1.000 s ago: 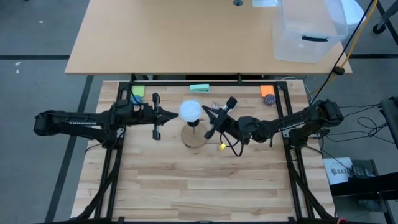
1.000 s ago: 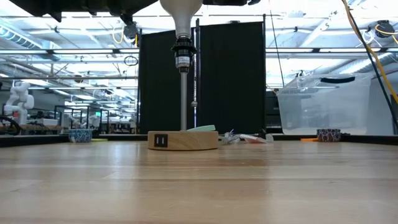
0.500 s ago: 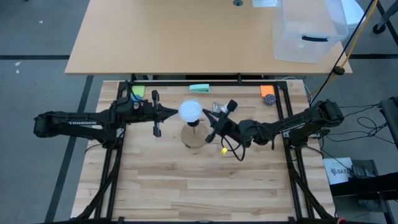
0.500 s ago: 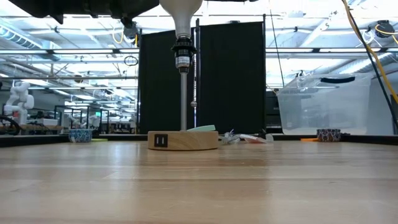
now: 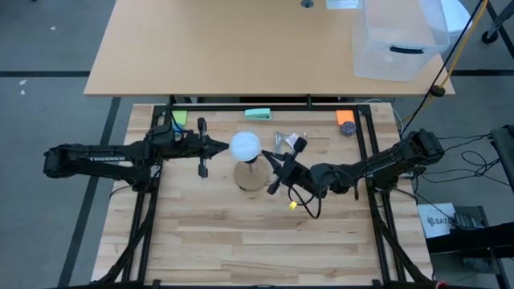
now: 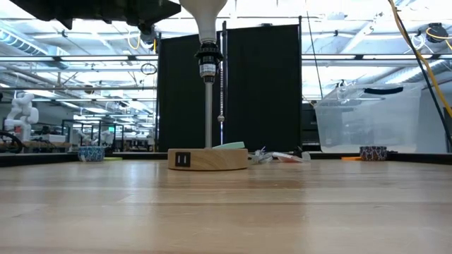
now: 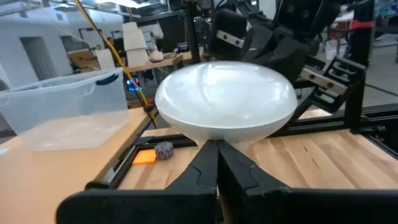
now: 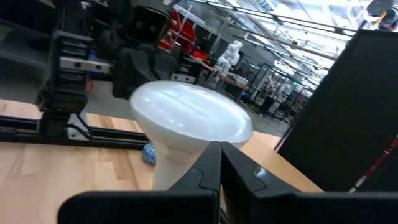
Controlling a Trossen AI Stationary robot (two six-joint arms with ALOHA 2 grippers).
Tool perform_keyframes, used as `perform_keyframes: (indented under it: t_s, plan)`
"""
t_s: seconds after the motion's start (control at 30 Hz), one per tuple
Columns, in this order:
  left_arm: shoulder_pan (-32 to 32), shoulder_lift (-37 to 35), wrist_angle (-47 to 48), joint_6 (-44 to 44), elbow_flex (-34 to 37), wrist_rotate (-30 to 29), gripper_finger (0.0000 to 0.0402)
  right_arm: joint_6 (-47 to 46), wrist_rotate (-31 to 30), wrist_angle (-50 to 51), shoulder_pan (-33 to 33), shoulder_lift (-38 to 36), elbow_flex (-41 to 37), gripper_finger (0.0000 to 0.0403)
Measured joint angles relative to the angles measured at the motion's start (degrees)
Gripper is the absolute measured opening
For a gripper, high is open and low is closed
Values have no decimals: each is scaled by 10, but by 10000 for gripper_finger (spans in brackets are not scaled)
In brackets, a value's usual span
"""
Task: Screw lightbulb
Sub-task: Insert the lightbulb into the lamp socket
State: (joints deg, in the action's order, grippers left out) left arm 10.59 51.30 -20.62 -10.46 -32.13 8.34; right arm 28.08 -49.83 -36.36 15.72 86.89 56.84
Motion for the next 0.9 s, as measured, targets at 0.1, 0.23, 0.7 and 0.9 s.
perform_keyframes:
  t_s: [0.1,0.23,0.7,0.9]
  plan:
    - [0,-1,1,2,0,3,0,0,-27,0,2,0,0,0]
    - [-1,-7,25,6,0,3,0,0,-39,0,1,0,0,0]
    - [-15,-40,5,-6,0,35,0,16,-28,-10,-35,0,0,0]
    - [-21,-2,3,-6,0,22,0,11,-8,-12,-45,0,0,0]
